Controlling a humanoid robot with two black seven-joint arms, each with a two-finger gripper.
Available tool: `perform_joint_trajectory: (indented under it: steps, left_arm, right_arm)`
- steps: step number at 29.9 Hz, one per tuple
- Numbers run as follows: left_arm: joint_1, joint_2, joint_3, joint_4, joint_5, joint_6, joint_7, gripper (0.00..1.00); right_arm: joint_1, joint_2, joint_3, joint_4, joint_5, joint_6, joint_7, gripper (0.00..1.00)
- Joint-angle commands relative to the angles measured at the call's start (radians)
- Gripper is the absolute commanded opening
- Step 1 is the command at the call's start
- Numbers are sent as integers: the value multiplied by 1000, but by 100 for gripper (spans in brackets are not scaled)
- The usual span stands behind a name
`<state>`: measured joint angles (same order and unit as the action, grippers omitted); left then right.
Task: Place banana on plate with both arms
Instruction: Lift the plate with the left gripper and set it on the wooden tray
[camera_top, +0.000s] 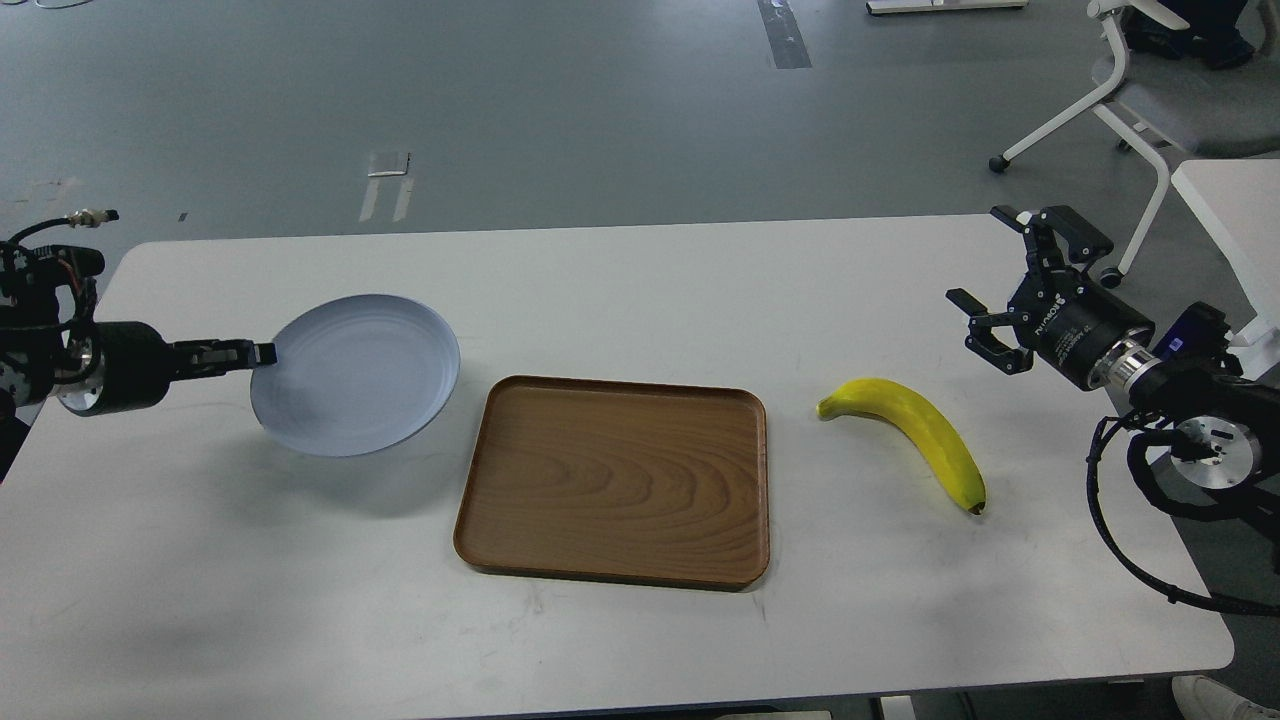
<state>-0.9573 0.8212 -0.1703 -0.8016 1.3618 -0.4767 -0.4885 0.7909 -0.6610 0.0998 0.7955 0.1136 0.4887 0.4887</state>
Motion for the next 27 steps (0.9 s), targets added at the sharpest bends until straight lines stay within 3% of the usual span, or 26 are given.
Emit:
perform_joint_trajectory:
  steps: [1, 5, 11, 18, 27]
  left_arm:
    - [-75, -10, 2, -57, -12, -12, 0, 0]
    - [-135, -48, 9, -139, 16, -12, 0, 0]
    - [-161, -201, 37, -194, 152, -12, 0, 0]
    - [-161, -393, 61, -134, 290, -12, 0, 0]
    - [-153, -525, 126, -15, 290, -12, 0, 0]
  right_arm:
    - [1, 0, 0, -1, 0, 0, 0, 100]
    - [1, 0, 0, -2, 0, 0, 0, 100]
    - [1, 0, 0, -2, 0, 0, 0, 100]
    - [4, -3, 3, -2, 0, 0, 0, 100]
    - [4, -35, 3, -2, 0, 0, 0, 100]
